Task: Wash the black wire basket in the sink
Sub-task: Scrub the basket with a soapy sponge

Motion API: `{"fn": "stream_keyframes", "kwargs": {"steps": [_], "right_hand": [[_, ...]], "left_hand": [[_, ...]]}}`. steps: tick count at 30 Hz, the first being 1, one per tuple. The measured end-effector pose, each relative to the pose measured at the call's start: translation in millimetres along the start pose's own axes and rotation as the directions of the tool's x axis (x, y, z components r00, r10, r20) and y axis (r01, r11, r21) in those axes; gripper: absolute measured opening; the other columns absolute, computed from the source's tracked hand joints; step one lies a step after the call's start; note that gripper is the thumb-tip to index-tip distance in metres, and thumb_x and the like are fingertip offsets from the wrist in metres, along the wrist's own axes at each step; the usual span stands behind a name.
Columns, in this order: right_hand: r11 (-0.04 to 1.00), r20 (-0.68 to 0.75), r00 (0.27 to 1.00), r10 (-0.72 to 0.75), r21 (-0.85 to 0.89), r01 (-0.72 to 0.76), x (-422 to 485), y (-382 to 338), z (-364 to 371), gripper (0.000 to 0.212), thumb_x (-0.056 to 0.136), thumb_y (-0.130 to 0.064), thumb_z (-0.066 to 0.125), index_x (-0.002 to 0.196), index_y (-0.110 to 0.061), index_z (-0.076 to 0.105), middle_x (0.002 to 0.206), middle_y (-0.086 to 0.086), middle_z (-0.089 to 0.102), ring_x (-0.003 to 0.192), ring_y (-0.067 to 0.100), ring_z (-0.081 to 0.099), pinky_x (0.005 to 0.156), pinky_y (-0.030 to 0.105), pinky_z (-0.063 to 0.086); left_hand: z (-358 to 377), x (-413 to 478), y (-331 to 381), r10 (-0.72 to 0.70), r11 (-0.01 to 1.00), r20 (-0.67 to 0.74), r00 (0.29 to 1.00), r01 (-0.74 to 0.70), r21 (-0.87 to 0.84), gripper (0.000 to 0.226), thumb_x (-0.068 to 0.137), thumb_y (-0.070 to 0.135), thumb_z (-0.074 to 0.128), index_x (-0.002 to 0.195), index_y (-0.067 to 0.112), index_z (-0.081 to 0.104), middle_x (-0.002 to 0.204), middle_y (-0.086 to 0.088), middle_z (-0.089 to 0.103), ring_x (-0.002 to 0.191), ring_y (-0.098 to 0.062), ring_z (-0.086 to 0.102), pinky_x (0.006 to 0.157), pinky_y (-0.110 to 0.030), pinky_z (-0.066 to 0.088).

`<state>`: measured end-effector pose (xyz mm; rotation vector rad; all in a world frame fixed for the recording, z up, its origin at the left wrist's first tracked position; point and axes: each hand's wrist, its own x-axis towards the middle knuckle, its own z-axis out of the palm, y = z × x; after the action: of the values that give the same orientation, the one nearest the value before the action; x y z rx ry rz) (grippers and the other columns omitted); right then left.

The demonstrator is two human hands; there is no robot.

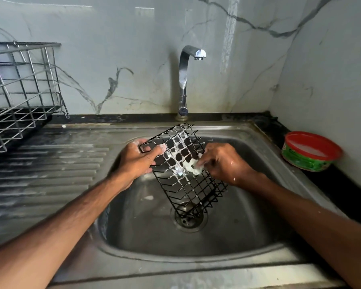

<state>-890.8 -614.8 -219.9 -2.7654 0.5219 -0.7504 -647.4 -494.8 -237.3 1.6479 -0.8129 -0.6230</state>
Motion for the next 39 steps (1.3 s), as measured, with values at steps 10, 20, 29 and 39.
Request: {"fn": "stream_keyframes", "kwargs": {"steps": [10,20,29,39], "right_hand": [[0.996,0.356,0.930,-0.086,0.067,0.067,-8,-23,14,0.022,0.079,-0.006,0.079,0.091,-0.024,0.083,0.094,-0.011,0.077,0.076,-0.017,0.058,0.071,0.001,0.040],[0.982,0.168,0.981,0.097,0.141,-0.121,15,-6,5,0.023,0.081,0.001,0.078,0.091,-0.019,0.082,0.089,-0.011,0.076,0.074,-0.003,0.069,0.062,0.012,0.054],[0.999,-0.042,0.999,0.015,0.043,-0.014,22,2,10,0.017,0.093,-0.003,0.069,0.102,-0.013,0.080,0.097,0.000,0.076,0.080,0.003,0.070,0.062,0.019,0.059],[1.000,-0.082,0.996,-0.017,-0.026,0.014,15,4,5,0.019,0.086,0.007,0.068,0.097,-0.006,0.076,0.093,0.003,0.069,0.074,-0.002,0.056,0.064,0.003,0.044]], "left_hand": [[-1,-1,2,-0.013,1.000,-0.020,1.000,0.013,0.004,0.086,0.077,0.048,0.088,0.147,0.018,0.049,0.122,-0.004,0.066,0.092,-0.026,0.077,0.081,-0.048,0.065],[-2,1,1,0.038,0.997,-0.031,0.999,-0.036,0.068,0.089,0.079,0.049,0.085,0.154,0.023,0.044,0.110,0.004,0.057,0.092,-0.025,0.077,0.079,-0.050,0.065],[-1,1,0,0.061,0.997,-0.044,0.997,-0.059,0.053,0.084,0.081,0.047,0.085,0.152,0.025,0.046,0.109,0.006,0.058,0.084,-0.018,0.075,0.079,-0.050,0.065],[4,-3,3,0.045,0.998,-0.026,0.999,-0.044,0.035,0.079,0.085,0.041,0.083,0.152,0.019,0.046,0.112,0.002,0.058,0.086,-0.021,0.074,0.084,-0.052,0.064]]}}
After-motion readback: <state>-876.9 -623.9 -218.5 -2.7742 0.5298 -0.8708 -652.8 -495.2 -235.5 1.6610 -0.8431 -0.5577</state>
